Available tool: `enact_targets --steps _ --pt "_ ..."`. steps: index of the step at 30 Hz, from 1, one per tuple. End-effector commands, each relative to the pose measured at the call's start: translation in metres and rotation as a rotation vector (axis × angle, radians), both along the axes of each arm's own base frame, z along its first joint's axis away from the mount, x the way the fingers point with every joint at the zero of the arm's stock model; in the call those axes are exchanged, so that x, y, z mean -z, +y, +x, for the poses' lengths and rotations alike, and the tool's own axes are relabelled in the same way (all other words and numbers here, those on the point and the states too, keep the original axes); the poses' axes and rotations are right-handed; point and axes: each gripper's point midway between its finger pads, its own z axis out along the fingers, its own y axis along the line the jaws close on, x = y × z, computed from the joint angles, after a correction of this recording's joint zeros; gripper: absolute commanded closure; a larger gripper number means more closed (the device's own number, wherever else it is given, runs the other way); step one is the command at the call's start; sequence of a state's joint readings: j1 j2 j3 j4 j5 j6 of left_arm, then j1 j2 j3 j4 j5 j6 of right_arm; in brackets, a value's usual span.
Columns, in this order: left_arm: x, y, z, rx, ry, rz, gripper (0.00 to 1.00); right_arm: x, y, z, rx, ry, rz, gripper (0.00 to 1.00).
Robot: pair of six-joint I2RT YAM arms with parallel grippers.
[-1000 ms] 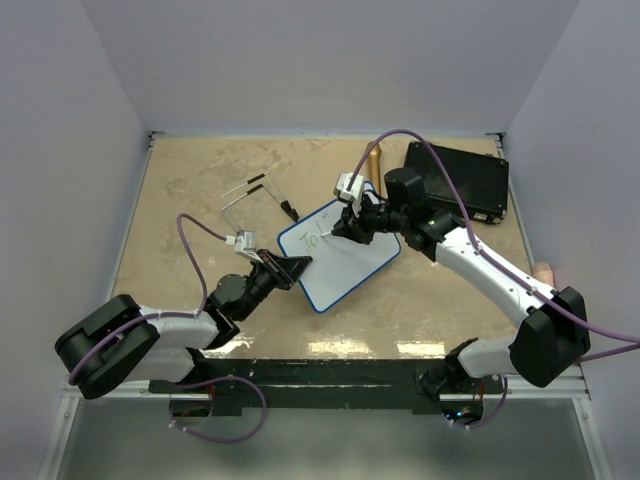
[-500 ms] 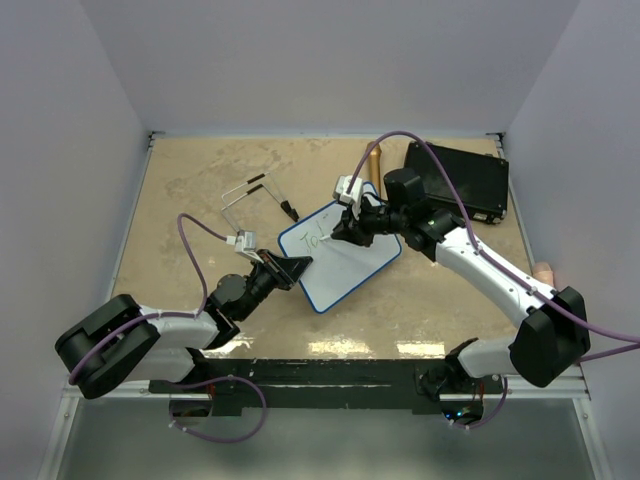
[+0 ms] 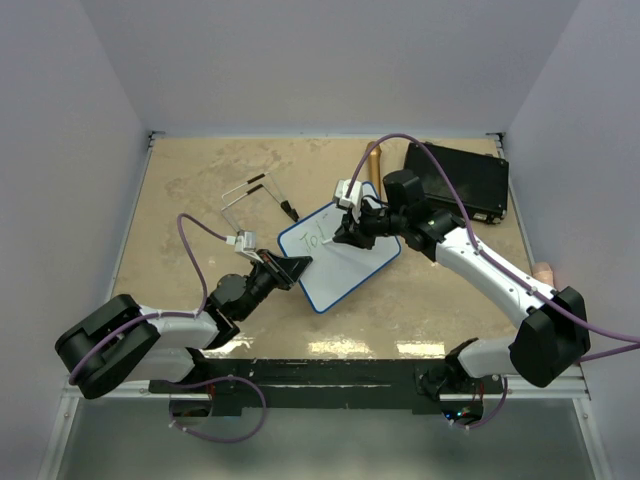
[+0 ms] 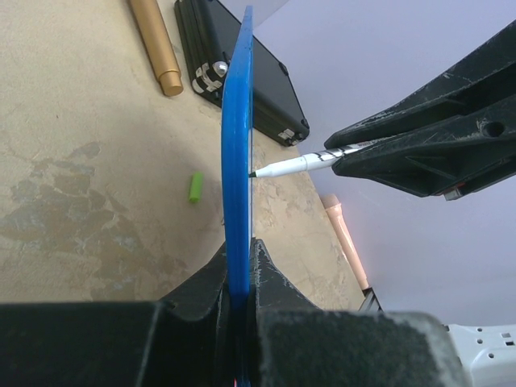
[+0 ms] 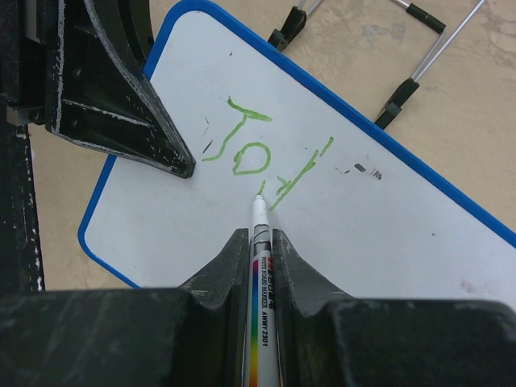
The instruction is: Write a sentence on the whiteboard
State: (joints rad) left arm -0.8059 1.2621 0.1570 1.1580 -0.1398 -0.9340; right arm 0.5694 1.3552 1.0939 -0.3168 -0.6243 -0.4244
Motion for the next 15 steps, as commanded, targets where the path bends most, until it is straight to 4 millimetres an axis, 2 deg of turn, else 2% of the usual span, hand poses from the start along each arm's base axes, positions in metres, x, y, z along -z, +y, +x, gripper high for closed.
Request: enact_targets --steps 1,8,15 --pt "-0.179 0.04 -0.036 -0.001 -0.488 -0.541 1.0 0.004 0.001 -0.003 -0.023 -0.004 -0.014 1.0" --pt "-0.178 0.041 -0.036 -0.002 -0.487 -0.538 1.0 0.001 -0.002 0.003 0.011 -0.02 -0.022 1.0" --pt "-0.178 0.041 -0.037 0.0 -0.49 -0.539 1.0 -0.011 -0.003 0.013 0.058 -0.063 -0.006 1.0"
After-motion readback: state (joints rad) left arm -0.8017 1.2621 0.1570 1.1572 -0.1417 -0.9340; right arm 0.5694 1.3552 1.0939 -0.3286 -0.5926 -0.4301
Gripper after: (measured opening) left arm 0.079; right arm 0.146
